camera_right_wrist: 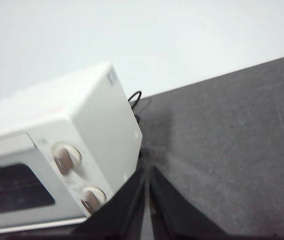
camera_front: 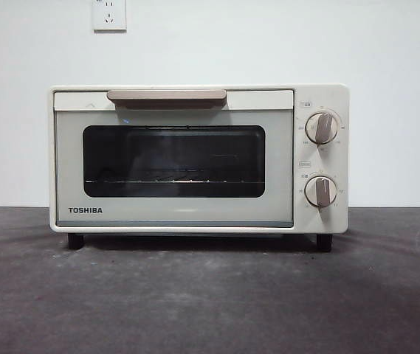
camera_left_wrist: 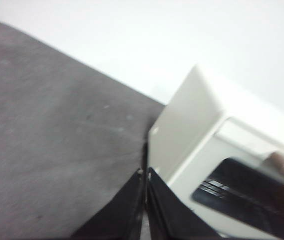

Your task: The left arm flap open the oven, the right arm pick bread and place it into oven, the left arm flap close the oven

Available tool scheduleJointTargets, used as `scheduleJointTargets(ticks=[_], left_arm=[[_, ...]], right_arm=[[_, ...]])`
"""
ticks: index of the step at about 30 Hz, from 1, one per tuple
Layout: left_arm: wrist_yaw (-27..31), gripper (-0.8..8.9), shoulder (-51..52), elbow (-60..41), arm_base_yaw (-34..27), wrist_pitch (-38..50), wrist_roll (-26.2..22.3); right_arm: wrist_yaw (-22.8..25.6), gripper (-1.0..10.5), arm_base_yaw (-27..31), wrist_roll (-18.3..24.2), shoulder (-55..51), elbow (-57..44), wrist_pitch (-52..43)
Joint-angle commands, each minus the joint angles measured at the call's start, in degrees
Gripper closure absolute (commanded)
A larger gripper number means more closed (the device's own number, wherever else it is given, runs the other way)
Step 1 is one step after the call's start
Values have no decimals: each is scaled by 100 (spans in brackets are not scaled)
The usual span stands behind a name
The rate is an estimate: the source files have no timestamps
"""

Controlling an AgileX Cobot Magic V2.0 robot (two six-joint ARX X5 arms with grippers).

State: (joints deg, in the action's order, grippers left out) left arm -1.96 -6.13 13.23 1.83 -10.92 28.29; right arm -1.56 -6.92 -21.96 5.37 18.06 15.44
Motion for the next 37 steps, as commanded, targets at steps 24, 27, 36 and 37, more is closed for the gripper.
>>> scheduleJointTargets(ticks=[24, 27, 36, 37], left_arm=[[-1729, 796, -2879, 3757, 1237, -1937, -1493], [-1937, 796, -3062, 3862, 1624, -2015, -1611], [-2774, 793, -3156, 3869, 2052, -2236, -1624], [-2771, 792, -3156, 3869, 2055, -2225, -1624]], right_arm=[[-1858, 935, -590, 1578, 2811, 3886, 2938], [-1858, 935, -918, 2068, 2927, 3995, 3069], [-1860, 935, -1193, 1891, 2916, 4006, 3134], [-1858, 935, -1193, 1823, 2916, 4006, 3134]])
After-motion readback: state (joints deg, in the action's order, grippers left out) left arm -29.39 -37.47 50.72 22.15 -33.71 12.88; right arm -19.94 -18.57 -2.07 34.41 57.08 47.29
